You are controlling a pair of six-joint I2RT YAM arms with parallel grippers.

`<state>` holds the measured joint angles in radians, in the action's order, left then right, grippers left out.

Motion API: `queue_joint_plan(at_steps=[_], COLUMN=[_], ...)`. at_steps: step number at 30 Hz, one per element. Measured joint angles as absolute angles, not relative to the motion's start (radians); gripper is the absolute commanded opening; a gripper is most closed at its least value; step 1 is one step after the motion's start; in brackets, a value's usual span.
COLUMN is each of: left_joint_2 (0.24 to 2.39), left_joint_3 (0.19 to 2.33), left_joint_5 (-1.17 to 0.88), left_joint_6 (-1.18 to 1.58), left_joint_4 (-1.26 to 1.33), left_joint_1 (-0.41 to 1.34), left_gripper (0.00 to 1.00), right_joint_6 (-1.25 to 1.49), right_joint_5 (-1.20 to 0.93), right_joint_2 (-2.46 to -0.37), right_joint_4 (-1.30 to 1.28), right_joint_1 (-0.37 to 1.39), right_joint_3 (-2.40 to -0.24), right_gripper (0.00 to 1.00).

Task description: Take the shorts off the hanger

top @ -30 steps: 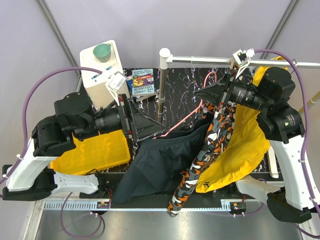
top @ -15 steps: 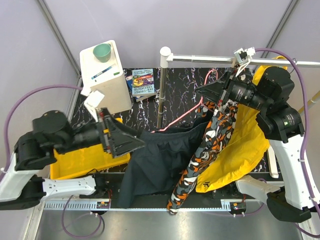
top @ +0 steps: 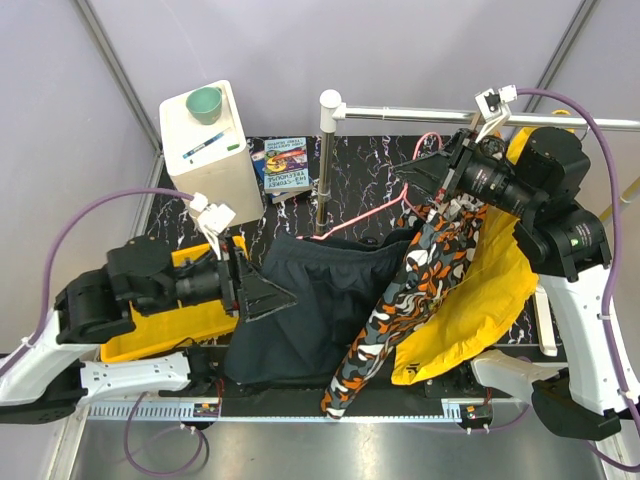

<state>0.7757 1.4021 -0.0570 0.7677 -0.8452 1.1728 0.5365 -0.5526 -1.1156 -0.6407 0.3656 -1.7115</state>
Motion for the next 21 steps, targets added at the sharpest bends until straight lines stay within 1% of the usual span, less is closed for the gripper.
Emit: queue_joint_plan(at_steps=[1, 3, 4, 5, 14, 18, 21], left_joint_2=[0.775, 0.758, 0.744, 0.728, 0.529, 0.494, 0.509], left_joint_3=[1.388, 1.350, 1.335, 1.325, 1.313, 1.306, 1.311], left_joint_5=[-0.055, -0.043, -0.035, -0.026, 0.097, 0.133, 0.144], left_joint_6=[0.774, 0.784, 0.789, 0.799, 0.868, 0.899, 0.903], left_joint_4=[-0.845, -0.852, -0.861, -0.870, -0.921, -0.957, -0.971], left_joint_1=[1.173, 1.173, 1.173, 1.173, 1.173, 1.173, 1.173], left_gripper=[0.33, 0.20, 0.12, 0.00, 0.00, 0.00, 0.00], right_joint_6=[0.542, 0.553, 0.555, 0.557, 0.629, 0.665, 0.692], right_joint_5=[-0.546, -0.523, -0.511, -0.502, -0.414, -0.392, -0.395], right_joint_2=[-1.115, -1.113, -1.110, -1.108, -1.075, -1.055, -1.047], right_joint_4=[-0.641, -0.642, -0.644, -0.648, -0.656, -0.654, -0.634], right_joint_1=[0.366, 0.366, 0.366, 0.366, 0.366, 0.366, 0.366], right_joint_3=[-1.712, -1.712, -1.712, -1.712, -1.710, -1.709, -1.708], right_gripper=[0.00, 0.00, 0.00, 0.00, 0.00, 0.00, 0.00])
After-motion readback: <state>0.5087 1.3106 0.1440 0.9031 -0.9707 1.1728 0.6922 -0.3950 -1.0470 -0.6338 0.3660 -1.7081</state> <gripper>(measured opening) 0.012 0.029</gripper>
